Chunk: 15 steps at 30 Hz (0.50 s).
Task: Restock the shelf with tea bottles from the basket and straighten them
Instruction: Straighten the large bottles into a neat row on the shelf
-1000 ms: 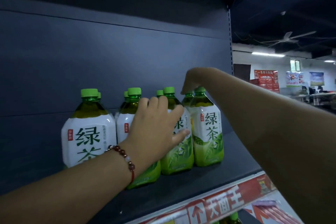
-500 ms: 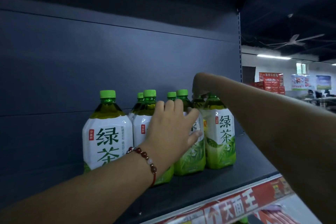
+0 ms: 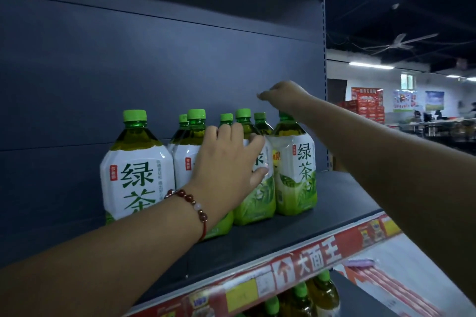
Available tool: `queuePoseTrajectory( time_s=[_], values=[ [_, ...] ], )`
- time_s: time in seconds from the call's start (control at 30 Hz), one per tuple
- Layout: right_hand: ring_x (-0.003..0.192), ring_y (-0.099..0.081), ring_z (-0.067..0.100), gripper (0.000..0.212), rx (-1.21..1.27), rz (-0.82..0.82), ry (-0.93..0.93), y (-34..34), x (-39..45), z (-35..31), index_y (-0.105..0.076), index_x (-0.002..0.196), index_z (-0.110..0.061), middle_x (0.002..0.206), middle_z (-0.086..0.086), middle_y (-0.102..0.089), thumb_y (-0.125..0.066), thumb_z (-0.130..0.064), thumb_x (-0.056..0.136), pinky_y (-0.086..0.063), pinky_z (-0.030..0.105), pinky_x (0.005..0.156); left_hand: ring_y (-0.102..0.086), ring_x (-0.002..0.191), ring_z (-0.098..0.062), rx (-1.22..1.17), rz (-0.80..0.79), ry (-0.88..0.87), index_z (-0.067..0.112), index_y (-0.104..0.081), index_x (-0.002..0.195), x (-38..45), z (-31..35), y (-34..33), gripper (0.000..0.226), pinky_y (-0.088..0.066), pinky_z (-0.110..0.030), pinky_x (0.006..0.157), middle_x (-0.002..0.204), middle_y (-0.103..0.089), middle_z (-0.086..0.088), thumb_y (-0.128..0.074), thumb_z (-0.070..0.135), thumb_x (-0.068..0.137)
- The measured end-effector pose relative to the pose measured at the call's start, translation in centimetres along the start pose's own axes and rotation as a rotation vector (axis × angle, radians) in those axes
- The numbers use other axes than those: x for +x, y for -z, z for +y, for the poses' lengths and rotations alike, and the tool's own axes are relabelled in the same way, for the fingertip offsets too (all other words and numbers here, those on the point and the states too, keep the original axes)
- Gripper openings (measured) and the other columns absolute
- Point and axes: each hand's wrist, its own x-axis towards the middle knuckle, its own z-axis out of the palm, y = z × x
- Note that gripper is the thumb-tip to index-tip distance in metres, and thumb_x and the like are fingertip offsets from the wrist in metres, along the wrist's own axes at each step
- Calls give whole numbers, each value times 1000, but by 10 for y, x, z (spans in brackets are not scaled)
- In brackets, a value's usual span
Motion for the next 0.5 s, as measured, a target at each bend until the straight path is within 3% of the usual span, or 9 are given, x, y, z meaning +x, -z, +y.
queuePoseTrajectory(
  time_s=[0.1,0.2,0.27,0.33,0.4,0.5],
  values=[
    [120,-56,29,68,316,-64,-45,1,-41,24,-49,138,-4,135,11,-57,-62,-51,91,-42,36,96,-47,85,-28,4,-2,-13,19,-49,114,0,0,0,55,-36,-42,78,96,-51,-11,-45,64,83],
    [96,-68,30,51,412,-188,-97,3,-76,46,-61,117,-7,107,13,-70,-67,-47,86,-52,46,94,-47,86,-28,12,-12,-21,19,-46,115,-1,0,2,54,-37,-42,78,97,-50,-11,-43,64,84],
    [91,-69,28,36,427,-204,-110,0,-87,56,-64,108,-11,100,14,-71,-68,-39,86,-55,43,86,-47,89,-28,24,-30,-20,19,-44,118,-2,0,3,56,-36,-41,78,100,-50,-11,-42,64,85],
    [87,-65,20,32,439,-120,-108,-7,-94,62,-59,111,-15,100,7,-68,-69,-36,89,-51,32,71,-46,90,-27,37,-40,-20,19,-41,122,-1,0,4,58,-36,-40,79,102,-49,-11,-40,64,86],
    [96,-64,18,52,405,-13,-89,-18,-95,64,-56,124,-17,110,1,-66,-71,-47,85,-47,30,71,-46,91,-27,40,-54,-27,18,-40,125,-1,-1,5,61,-36,-40,79,104,-49,-11,-41,65,86],
    [100,-62,15,57,372,120,-58,-32,-97,65,-56,124,-21,112,-6,-64,-71,-56,81,-49,33,76,-49,90,-28,23,-42,-40,17,-46,130,-4,-4,3,67,-39,-40,82,102,-53,-11,-48,64,83]
  ],
)
